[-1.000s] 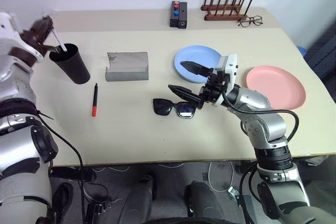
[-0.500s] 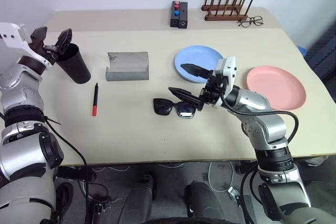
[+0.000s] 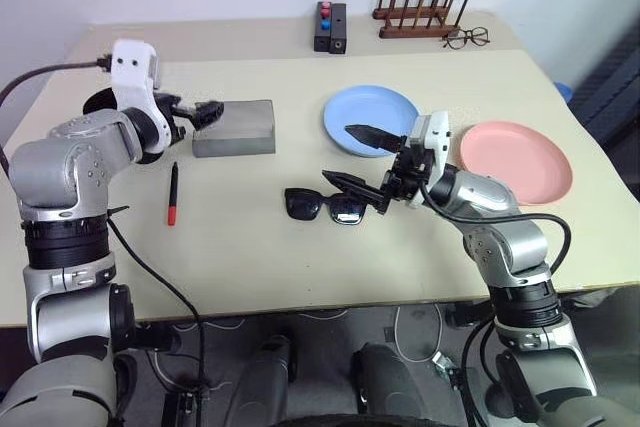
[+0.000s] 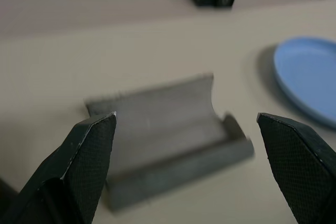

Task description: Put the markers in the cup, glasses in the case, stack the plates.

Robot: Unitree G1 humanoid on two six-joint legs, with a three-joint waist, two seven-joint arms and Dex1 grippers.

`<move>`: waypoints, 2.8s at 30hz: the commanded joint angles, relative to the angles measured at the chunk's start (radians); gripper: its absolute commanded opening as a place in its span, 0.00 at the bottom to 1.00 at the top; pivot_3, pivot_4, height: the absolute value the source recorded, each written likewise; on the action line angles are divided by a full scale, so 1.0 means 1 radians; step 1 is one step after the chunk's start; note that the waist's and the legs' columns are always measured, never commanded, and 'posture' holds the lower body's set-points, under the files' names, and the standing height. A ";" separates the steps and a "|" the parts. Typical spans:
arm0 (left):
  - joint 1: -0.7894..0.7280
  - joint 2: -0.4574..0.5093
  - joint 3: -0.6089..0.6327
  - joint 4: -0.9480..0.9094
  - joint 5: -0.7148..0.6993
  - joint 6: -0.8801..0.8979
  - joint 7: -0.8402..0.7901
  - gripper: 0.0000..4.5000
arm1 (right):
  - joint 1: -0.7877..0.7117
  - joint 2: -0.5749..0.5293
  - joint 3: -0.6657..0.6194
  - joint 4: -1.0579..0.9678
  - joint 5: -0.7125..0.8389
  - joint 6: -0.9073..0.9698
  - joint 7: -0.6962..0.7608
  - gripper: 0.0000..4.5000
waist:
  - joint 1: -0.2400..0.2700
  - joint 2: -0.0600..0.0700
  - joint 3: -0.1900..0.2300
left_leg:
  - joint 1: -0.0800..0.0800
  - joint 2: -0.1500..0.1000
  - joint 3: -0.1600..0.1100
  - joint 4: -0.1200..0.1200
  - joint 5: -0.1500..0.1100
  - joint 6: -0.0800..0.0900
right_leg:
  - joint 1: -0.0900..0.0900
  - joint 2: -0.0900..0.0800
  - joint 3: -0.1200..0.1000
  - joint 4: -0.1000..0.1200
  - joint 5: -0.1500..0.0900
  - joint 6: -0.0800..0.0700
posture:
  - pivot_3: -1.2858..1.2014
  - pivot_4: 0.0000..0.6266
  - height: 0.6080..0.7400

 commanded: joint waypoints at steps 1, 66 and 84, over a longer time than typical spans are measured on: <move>0.012 0.026 0.076 -0.047 -0.018 0.183 0.039 0.98 | -0.025 -0.064 -0.059 0.011 0.023 -0.019 0.063 1.00 | 0.001 0.000 0.000 | 0.000 0.000 0.000 0.000 0.000 0.000 | 0.000 0.000 0.000 0.000 0.000 0.000 | 0.52 0.24 0.98; 0.380 0.415 0.119 -0.060 -0.265 0.423 -0.079 0.78 | 0.000 -0.003 0.007 0.027 -0.036 -0.057 0.026 1.00 | 0.030 0.000 0.000 | 0.003 0.000 0.001 -0.005 -0.002 -0.004 | -0.001 -0.006 0.001 -0.010 0.001 -0.002 | 0.52 0.24 0.98; 0.262 0.621 -0.367 0.229 -0.095 0.160 -0.441 0.59 | 0.026 -0.004 0.004 0.008 -0.049 -0.063 -0.002 1.00 | 0.028 0.001 0.000 | 0.002 0.000 0.002 -0.007 -0.002 -0.004 | -0.002 -0.006 0.002 -0.011 0.000 -0.003 | 0.52 0.24 0.98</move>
